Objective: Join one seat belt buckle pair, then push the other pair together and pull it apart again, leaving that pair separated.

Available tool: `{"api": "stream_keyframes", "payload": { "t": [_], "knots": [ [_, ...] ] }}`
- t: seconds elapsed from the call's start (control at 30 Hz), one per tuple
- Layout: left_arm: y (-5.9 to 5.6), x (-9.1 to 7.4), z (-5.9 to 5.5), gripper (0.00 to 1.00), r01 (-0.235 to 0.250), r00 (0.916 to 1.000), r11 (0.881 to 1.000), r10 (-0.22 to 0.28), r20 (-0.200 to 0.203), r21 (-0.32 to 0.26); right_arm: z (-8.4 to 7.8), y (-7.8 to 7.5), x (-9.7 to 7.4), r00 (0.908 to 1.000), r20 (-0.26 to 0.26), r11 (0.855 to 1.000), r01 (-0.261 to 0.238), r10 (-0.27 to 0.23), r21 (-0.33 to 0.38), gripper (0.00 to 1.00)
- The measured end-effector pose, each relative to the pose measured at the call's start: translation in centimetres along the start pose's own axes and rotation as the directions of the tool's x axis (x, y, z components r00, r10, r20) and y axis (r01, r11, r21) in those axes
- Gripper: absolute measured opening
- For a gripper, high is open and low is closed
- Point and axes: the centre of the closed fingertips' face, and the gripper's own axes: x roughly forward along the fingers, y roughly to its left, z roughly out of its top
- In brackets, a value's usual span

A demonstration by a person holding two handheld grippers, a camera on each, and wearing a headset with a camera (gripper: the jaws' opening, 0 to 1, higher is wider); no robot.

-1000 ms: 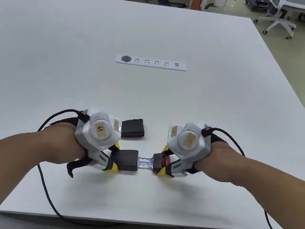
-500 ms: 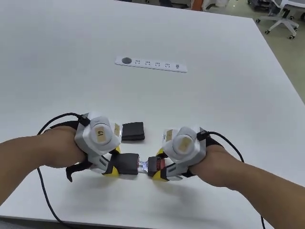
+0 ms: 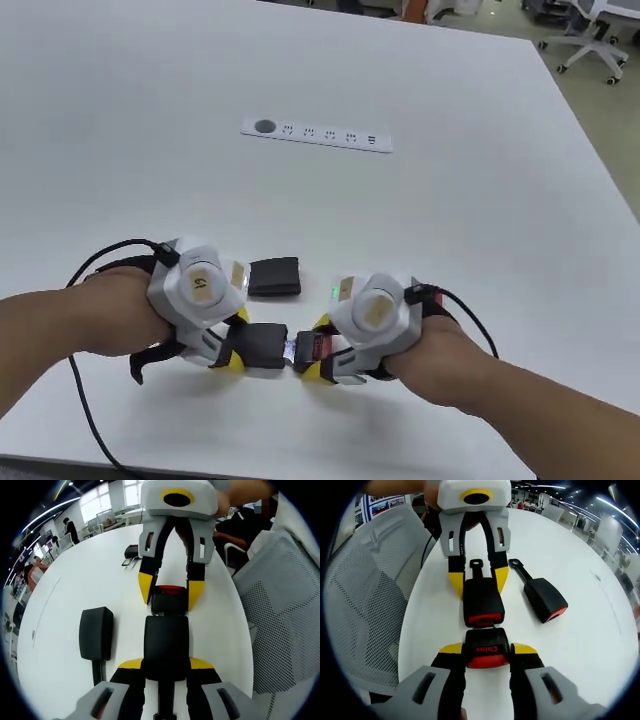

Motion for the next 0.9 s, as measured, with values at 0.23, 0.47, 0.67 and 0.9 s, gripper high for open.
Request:
{"api": "stream_keyframes", "payload": {
  "t": [0.23, 0.47, 0.67, 0.9],
  "knots": [
    [-0.21, -0.05, -0.08, 0.31, -0.007, 0.9998, 1.0, 0.007, 0.016, -0.01, -0.09, 0.62, -0.2, 1.0, -0.002, 1.0, -0.008, 0.008, 0.006, 0.31],
    [-0.28, -0.13, -0.21, 0.32, -0.009, 0.9996, 1.0, 0.009, 0.028, -0.022, -0.25, 0.3, -0.41, 0.9998, -0.017, 1.0, -0.008, 0.008, -0.009, 0.31],
    [-0.43, -0.41, -0.06, 0.31, -0.008, 0.9975, 1.0, 0.01, 0.069, -0.03, -0.64, -0.26, -0.5, 0.9997, -0.024, 0.999, -0.007, 0.006, -0.035, 0.3],
    [-0.23, -0.37, -0.23, 0.31, -0.004, 0.9986, 0.999, 0.006, 0.052, -0.042, -0.74, -0.25, -0.54, 0.9995, -0.029, 0.999, -0.008, 0.007, -0.033, 0.3]
  ]
}}
